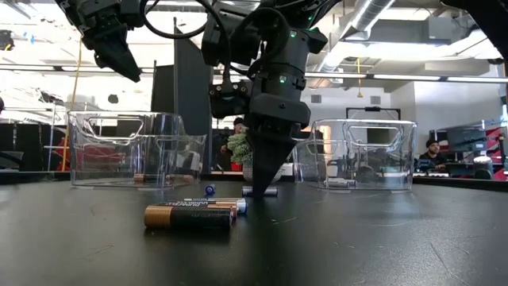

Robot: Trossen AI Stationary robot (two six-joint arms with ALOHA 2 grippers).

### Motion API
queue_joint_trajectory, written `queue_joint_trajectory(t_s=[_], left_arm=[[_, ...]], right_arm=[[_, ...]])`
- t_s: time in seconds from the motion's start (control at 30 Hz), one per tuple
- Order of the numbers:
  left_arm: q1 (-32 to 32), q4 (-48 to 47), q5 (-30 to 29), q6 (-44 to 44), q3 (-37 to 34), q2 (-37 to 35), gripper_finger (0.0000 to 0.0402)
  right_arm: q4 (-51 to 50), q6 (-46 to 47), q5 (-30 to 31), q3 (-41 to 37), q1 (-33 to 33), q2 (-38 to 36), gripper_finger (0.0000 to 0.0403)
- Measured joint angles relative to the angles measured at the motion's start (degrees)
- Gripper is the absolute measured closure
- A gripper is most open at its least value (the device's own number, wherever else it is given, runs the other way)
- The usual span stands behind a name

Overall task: Sort batteries
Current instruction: Put the white-blue battery into the right transparent bin

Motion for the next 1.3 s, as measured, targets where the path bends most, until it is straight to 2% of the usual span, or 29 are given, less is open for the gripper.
queue_joint_trajectory(t_s=[0.13, 0.27, 0.53, 0.93, 1.03, 1.13, 1.3], left_arm=[[0.0, 0.0, 0.0, 0.49, 0.0, 0.0, 0.0269], [0.0, 0.02, 0.0, 1.33, 0.0, 0.0, 0.0269], [0.0, 0.09, 0.0, 1.38, 0.0, 0.0, 0.0269], [0.0, 0.09, 0.0, 1.4, 0.0, 0.0, 0.0269], [0.0, 0.09, 0.0, 1.35, 0.0, 0.0, 0.0269], [0.0, 0.08, -0.01, 0.97, 0.0, 0.0, 0.0269], [0.0, 0.07, 0.0, 0.76, 0.0, 0.0, 0.0269]], right_arm=[[-0.02, 0.04, -0.13, -0.02, -0.5, 0.02, 0.0356], [-0.75, 0.07, -0.11, 0.79, -0.74, -0.08, 0.0378], [-8.39, -0.04, 0.87, 8.53, -3.14, 0.48, 0.0378], [-27.23, 2.02, 0.93, 27.61, -9.07, -0.27, 0.0379], [-28.9, 2.81, 0.95, 27.55, -11.07, -3.13, 0.0379], [-27.86, 3.17, 1.64, 24.32, -12.96, -8.39, 0.0379], [-20.75, 4.13, 5.07, 11.94, -15.69, -19.91, 0.0378]])
